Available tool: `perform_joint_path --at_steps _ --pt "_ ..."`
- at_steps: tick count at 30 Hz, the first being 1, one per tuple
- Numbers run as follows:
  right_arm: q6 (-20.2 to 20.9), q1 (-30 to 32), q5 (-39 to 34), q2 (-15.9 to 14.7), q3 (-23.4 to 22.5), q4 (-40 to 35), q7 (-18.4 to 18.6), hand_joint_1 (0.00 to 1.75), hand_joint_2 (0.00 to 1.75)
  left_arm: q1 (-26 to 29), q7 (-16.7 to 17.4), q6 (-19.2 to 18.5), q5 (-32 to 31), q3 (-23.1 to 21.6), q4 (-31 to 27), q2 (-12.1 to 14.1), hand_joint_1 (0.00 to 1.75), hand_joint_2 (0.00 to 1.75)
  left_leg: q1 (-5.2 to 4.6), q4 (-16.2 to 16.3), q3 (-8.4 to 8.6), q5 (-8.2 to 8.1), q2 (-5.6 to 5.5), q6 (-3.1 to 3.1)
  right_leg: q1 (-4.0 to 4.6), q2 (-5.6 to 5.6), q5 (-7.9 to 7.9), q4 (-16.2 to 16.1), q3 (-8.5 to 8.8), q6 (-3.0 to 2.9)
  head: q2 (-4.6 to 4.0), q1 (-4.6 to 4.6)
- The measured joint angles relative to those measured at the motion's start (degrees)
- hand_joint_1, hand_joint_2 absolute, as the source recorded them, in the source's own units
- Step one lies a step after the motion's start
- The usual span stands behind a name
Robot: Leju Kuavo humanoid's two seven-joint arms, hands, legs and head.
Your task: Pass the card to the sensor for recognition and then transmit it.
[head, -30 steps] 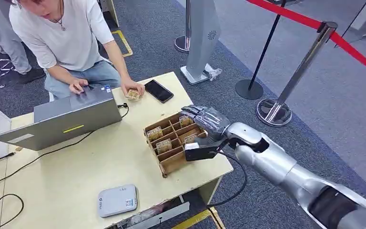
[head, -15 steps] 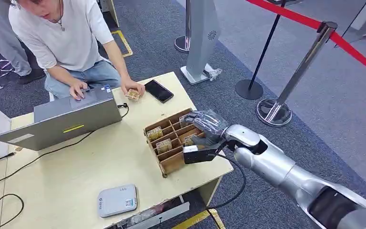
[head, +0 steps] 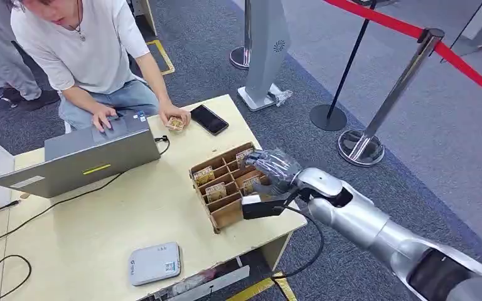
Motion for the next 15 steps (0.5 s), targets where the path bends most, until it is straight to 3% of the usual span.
perform_joint_path --at_steps 15 --pt "-0.2 1.9 0.2 0.0 0.0 -0.5 0.9 0.79 1.75 -0.1 0.7 0.0 -0.7 0.0 0.0 0.0 0.0 0.0 0.0 0.0 0.0 0.0 0.0 0.0 0.0 0.0 0.0 0.0 0.0 0.0 0.0 0.0"
